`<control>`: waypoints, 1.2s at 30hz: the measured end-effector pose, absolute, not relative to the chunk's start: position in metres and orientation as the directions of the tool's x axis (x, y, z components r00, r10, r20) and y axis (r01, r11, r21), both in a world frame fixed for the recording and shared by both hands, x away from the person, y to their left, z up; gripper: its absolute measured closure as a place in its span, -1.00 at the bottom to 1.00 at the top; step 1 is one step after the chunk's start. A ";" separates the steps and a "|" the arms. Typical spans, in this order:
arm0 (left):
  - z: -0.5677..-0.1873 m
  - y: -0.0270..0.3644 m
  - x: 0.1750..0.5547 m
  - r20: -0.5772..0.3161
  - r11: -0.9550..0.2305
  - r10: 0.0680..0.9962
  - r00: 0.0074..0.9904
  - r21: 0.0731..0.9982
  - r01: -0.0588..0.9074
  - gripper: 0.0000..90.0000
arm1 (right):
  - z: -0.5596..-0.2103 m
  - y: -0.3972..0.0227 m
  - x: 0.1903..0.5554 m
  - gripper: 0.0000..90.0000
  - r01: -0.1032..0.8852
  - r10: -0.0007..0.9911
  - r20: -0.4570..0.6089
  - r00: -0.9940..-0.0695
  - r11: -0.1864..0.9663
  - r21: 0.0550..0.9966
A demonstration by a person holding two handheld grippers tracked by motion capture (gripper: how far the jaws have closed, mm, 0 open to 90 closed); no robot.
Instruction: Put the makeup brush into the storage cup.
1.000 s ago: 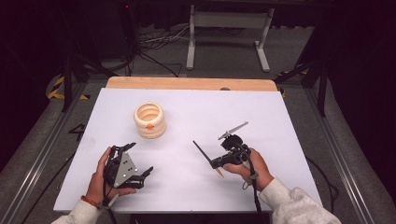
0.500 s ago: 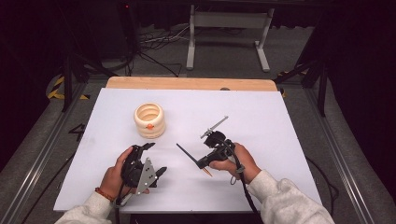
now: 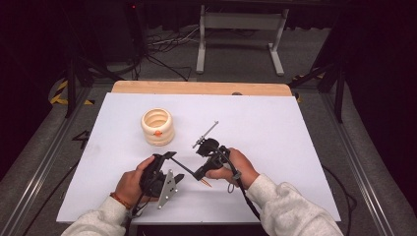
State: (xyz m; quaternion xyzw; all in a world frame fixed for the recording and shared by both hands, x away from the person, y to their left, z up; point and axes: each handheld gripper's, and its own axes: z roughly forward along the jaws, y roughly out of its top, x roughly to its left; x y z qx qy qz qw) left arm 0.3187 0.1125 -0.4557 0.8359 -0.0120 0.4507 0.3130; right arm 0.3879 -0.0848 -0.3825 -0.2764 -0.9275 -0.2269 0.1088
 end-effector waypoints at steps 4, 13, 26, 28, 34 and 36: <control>-0.458 0.106 0.314 0.790 -0.819 0.215 0.574 0.466 -0.335 -0.30 | -0.386 -0.077 0.387 0.86 0.551 0.456 0.324 -0.829 0.762 0.340; -0.461 0.096 0.306 0.843 -0.857 0.095 0.530 0.340 -0.388 0.35 | -0.390 -0.066 0.390 0.86 0.552 0.459 0.324 -0.827 0.769 0.322; -0.465 0.089 0.303 0.858 -0.890 -0.002 0.514 0.232 -0.391 0.85 | -0.390 -0.063 0.393 0.86 0.553 0.467 0.311 -0.828 0.773 0.311; -0.465 0.088 0.302 0.860 -0.893 -0.004 0.510 0.227 -0.389 0.85 | -0.390 -0.063 0.393 0.86 0.553 0.467 0.309 -0.828 0.773 0.312; -0.464 0.089 0.303 0.854 -0.894 0.008 0.520 0.239 -0.379 0.85 | -0.390 -0.064 0.393 0.85 0.559 0.468 0.317 -0.825 0.760 0.332; -0.463 0.090 0.303 0.848 -0.896 0.008 0.530 0.241 -0.373 0.85 | -0.389 -0.065 0.393 0.81 0.561 0.471 0.313 -0.825 0.753 0.345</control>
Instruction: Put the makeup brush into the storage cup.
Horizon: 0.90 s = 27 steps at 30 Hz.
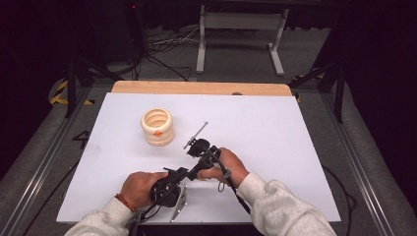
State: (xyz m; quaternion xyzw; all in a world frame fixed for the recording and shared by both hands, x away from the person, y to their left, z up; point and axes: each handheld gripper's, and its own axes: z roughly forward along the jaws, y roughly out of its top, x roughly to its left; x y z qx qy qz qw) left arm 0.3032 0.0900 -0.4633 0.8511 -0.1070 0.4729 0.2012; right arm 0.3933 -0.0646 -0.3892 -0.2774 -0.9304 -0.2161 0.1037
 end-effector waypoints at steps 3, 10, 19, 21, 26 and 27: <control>-0.462 0.092 0.306 0.819 -0.898 0.026 0.573 0.271 -0.347 0.86 | -0.386 -0.068 0.394 0.69 0.555 0.475 0.291 -0.831 0.744 0.371; -0.461 0.100 0.315 0.774 -0.891 0.093 0.626 0.345 -0.295 0.86 | -0.381 -0.072 0.388 0.43 0.484 0.445 0.194 -0.874 0.764 0.426; -0.460 0.112 0.328 0.706 -0.887 0.183 0.684 0.418 -0.194 0.86 | -0.369 -0.093 0.381 0.16 0.377 0.423 0.053 -0.904 0.735 0.564; -0.457 0.114 0.330 0.701 -0.890 0.185 0.689 0.417 -0.185 0.86 | -0.366 -0.098 0.378 0.08 0.353 0.431 0.009 -0.902 0.726 0.590; -0.452 0.122 0.337 0.639 -0.869 0.242 0.730 0.478 -0.130 0.86 | -0.363 -0.109 0.370 -0.03 0.309 0.439 -0.055 -0.897 0.710 0.633; -0.451 0.123 0.338 0.617 -0.857 0.262 0.742 0.502 -0.115 0.86 | -0.364 -0.111 0.368 -0.05 0.296 0.437 -0.066 -0.897 0.704 0.646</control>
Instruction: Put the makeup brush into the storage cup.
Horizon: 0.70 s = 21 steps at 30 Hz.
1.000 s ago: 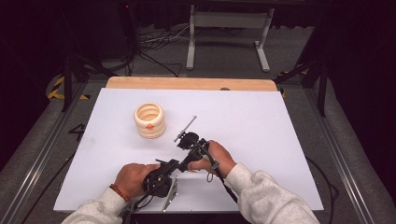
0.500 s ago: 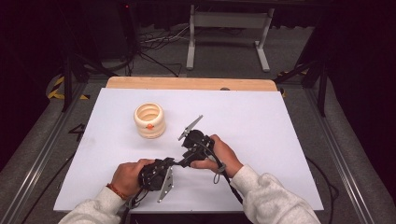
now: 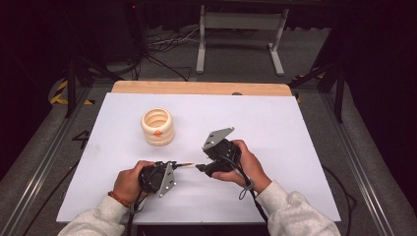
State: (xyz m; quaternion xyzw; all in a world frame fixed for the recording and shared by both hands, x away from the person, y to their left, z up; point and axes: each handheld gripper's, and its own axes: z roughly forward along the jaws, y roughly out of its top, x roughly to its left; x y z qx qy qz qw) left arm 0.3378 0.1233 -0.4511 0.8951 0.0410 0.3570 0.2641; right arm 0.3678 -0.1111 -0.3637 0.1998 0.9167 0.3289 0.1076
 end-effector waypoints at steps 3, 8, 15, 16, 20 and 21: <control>-0.448 0.127 0.341 0.570 -0.820 0.305 0.763 0.565 -0.094 0.86 | -0.365 -0.115 0.364 -0.11 0.286 0.450 -0.092 -0.888 0.698 0.656; -0.441 0.137 0.346 0.472 -0.738 0.382 0.795 0.674 -0.045 0.86 | -0.371 -0.125 0.357 -0.18 0.262 0.464 -0.107 -0.879 0.659 0.705; -0.436 0.156 0.356 0.301 -0.598 0.472 0.829 0.800 0.050 0.86 | -0.378 -0.145 0.347 -0.31 0.236 0.506 -0.145 -0.851 0.613 0.754; -0.435 0.158 0.358 0.289 -0.586 0.480 0.829 0.808 0.058 0.86 | -0.379 -0.148 0.346 -0.32 0.232 0.509 -0.154 -0.847 0.614 0.755; -0.434 0.165 0.361 0.234 -0.533 0.507 0.829 0.842 0.088 0.86 | -0.385 -0.159 0.339 -0.33 0.199 0.517 -0.219 -0.827 0.635 0.747; -0.434 0.168 0.362 0.218 -0.513 0.518 0.827 0.853 0.097 0.86 | -0.385 -0.159 0.339 -0.33 0.199 0.517 -0.219 -0.827 0.635 0.747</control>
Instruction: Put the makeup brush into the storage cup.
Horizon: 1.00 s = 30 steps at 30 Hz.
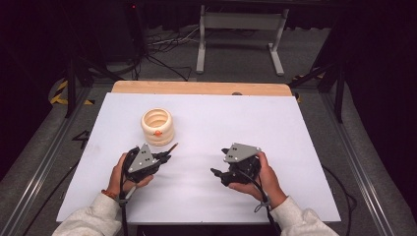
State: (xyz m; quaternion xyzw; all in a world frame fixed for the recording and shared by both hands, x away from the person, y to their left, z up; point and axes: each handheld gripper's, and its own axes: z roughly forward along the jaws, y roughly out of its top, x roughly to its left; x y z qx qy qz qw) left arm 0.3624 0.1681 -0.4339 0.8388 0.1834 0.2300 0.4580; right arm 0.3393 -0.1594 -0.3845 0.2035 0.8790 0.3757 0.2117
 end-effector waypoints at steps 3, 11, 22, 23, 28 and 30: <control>-0.432 0.174 0.365 0.179 -0.469 0.534 0.826 0.876 0.113 0.86 | -0.391 -0.174 0.332 -0.40 0.163 0.531 -0.260 -0.806 0.623 0.765; -0.428 0.184 0.368 0.132 -0.406 0.568 0.812 0.904 0.137 0.86 | -0.400 -0.201 0.324 -0.52 0.135 0.555 -0.268 -0.787 0.580 0.804; -0.421 0.196 0.371 0.100 -0.333 0.600 0.794 0.933 0.134 0.85 | -0.419 -0.246 0.314 -0.69 0.148 0.618 -0.263 -0.741 0.532 0.834; -0.420 0.198 0.371 0.099 -0.326 0.602 0.792 0.936 0.131 0.86 | -0.420 -0.249 0.314 -0.70 0.145 0.619 -0.261 -0.740 0.526 0.838; -0.414 0.203 0.371 0.097 -0.301 0.622 0.777 0.946 0.122 0.85 | -0.423 -0.266 0.310 -0.74 0.128 0.642 -0.267 -0.719 0.500 0.857; -0.412 0.206 0.371 0.097 -0.292 0.627 0.773 0.949 0.118 0.86 | -0.426 -0.272 0.309 -0.71 0.104 0.654 -0.284 -0.701 0.487 0.867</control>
